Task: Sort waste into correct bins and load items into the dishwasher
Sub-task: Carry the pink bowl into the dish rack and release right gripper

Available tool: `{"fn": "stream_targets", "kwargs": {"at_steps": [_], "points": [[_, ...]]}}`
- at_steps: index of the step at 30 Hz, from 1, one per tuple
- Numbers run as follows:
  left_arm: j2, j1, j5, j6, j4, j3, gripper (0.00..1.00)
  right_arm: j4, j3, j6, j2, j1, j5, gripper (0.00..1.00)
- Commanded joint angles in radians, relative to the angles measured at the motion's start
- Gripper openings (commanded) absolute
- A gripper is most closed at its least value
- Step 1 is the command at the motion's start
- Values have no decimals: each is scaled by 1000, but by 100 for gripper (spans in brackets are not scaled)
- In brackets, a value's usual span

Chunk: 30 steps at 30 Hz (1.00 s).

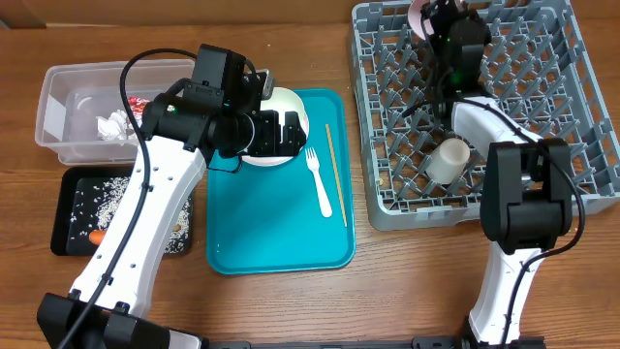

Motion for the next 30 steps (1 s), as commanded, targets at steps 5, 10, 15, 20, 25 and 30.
{"fn": "stream_targets", "kwargs": {"at_steps": [5, 10, 15, 20, 25, 30], "points": [[-13, 1, -7, 15, 1, 18, 100, -41, 2, 23, 9, 18, -30, 4], [-13, 1, -7, 15, 1, 18, 100, -89, 2, 22, 11, 18, -79, 4], [-13, 1, -7, 15, 1, 18, 100, -89, 2, 22, 11, 23, -78, 4], [-13, 1, -7, 15, 1, 18, 100, -89, 2, 22, 10, 23, -74, 6], [-13, 1, -7, 15, 1, 18, 100, -89, 2, 23, 10, 23, -18, 6], [-13, 1, -7, 15, 1, 18, 100, -89, 2, 23, 4, 24, 10, 8]]}}
